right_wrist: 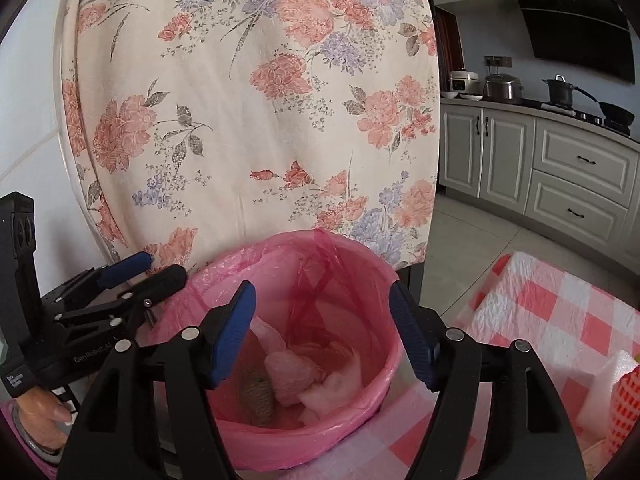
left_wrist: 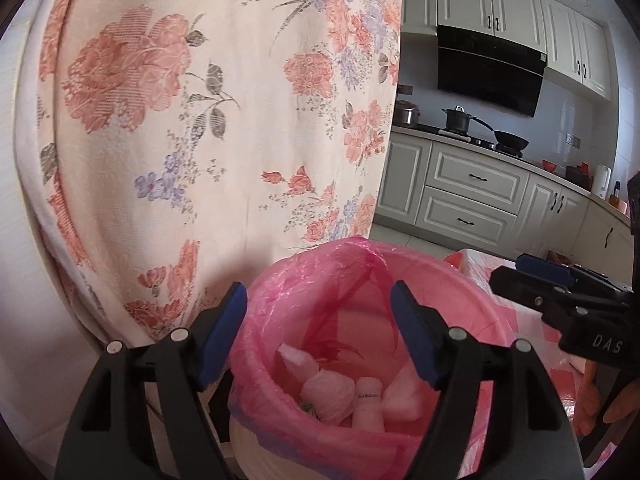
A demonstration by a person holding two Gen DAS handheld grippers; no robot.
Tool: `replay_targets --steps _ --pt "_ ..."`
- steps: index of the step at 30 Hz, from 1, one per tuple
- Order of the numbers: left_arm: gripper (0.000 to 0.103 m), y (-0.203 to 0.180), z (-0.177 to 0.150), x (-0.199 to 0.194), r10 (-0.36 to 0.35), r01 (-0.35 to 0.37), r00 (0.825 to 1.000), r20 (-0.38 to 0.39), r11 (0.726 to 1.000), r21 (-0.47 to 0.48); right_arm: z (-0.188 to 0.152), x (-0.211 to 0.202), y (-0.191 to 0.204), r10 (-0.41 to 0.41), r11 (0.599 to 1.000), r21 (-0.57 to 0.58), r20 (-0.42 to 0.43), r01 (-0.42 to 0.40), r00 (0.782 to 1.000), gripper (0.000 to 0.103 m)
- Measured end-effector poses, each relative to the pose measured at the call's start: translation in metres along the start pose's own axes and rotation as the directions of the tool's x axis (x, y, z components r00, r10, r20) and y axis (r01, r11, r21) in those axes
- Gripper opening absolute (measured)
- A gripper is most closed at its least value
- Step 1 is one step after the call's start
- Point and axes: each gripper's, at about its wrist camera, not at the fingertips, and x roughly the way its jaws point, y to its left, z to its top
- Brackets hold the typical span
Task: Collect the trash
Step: 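Return both tools to the table and approach the pink foam nets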
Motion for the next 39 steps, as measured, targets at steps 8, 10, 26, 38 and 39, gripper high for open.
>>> replay_targets --steps 8,10,26,38,39 --pt "0.092 -0.009 -0.014 -0.032 0.038 -0.038 0.999 0.035 0.999 -0.014 -0.011 -0.028 0.005 -0.029 1.000 -0.010 0.016 0.030 0.999 0.067" --pt "0.095 -0.016 -0.017 -0.040 0.043 -0.043 0.998 0.044 0.999 -0.010 -0.017 -0.042 0.006 -0.038 0.999 -0.007 0.024 0.039 0.999 0.067" --pt "0.098 -0.108 -0.065 -0.097 -0.096 0.095 0.995 0.010 0.994 0.048 -0.082 -0.171 -0.028 -0.233 0.972 0.028 0.079 0.231 0.969 0.075" --pt "0.098 -0.223 -0.100 -0.116 -0.293 0.297 0.955 -0.050 0.948 0.115 -0.155 -0.263 -0.102 -0.455 0.882 0.158 0.043 0.444 0.889 0.076" --pt "0.098 -0.232 -0.103 -0.117 -0.299 0.303 0.953 -0.053 0.944 0.127 -0.161 -0.270 -0.110 -0.472 0.871 0.172 0.037 0.460 0.881 0.076"
